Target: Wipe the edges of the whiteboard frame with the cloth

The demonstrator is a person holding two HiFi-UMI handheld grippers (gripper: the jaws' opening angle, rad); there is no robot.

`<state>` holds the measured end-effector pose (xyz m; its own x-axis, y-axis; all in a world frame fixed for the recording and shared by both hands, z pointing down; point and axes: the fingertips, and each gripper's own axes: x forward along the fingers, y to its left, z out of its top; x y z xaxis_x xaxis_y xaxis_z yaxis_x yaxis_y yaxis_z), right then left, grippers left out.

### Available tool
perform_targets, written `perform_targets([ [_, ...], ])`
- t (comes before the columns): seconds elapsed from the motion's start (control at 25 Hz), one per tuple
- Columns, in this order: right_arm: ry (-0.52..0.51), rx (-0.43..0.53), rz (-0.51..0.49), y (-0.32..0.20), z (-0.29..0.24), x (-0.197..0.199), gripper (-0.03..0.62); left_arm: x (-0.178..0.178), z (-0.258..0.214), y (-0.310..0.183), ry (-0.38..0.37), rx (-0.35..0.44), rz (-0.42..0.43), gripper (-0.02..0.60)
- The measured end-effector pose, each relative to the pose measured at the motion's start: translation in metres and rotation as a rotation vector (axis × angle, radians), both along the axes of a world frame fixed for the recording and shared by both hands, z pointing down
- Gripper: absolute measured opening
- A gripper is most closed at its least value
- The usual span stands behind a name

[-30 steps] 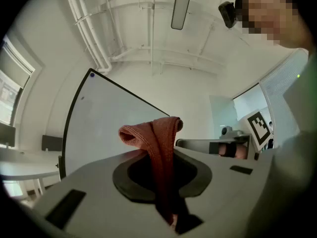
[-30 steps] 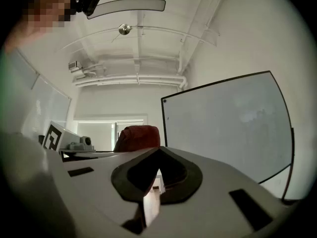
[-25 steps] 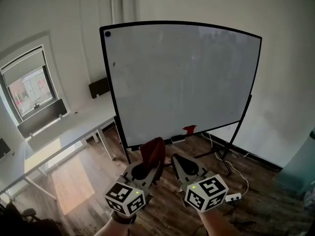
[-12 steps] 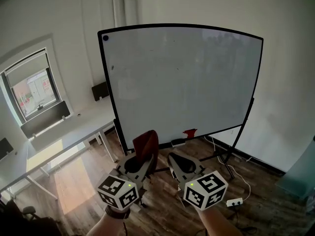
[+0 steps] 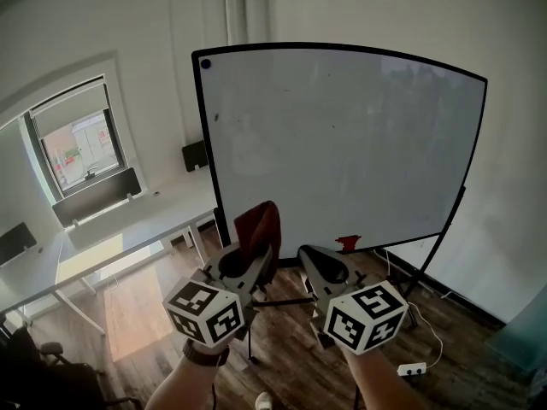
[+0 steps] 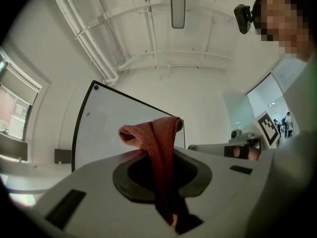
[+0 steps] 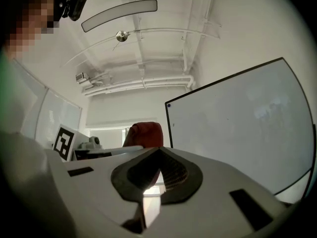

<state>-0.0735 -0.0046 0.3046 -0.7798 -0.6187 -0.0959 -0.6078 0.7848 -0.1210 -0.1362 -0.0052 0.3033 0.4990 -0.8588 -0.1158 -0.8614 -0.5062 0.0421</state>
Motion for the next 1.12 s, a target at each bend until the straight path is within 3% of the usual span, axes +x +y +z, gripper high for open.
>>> perform_targets([
  [0.36, 0.008, 0.065, -0.006, -0.068, -0.035, -0.04, 0.002, -0.037, -0.031, -0.067, -0.005, 0.059, 0.006, 0.064],
  [0.8, -0.007, 0.156, -0.035, -0.155, -0.081, -0.105, 0.003, -0.113, -0.122, -0.164, -0.09, 0.229, -0.045, 0.064],
  [1.12, -0.015, 0.21, -0.074, -0.213, -0.114, -0.132, 0.003, -0.122, -0.137, -0.213, -0.122, 0.25, -0.089, 0.064],
])
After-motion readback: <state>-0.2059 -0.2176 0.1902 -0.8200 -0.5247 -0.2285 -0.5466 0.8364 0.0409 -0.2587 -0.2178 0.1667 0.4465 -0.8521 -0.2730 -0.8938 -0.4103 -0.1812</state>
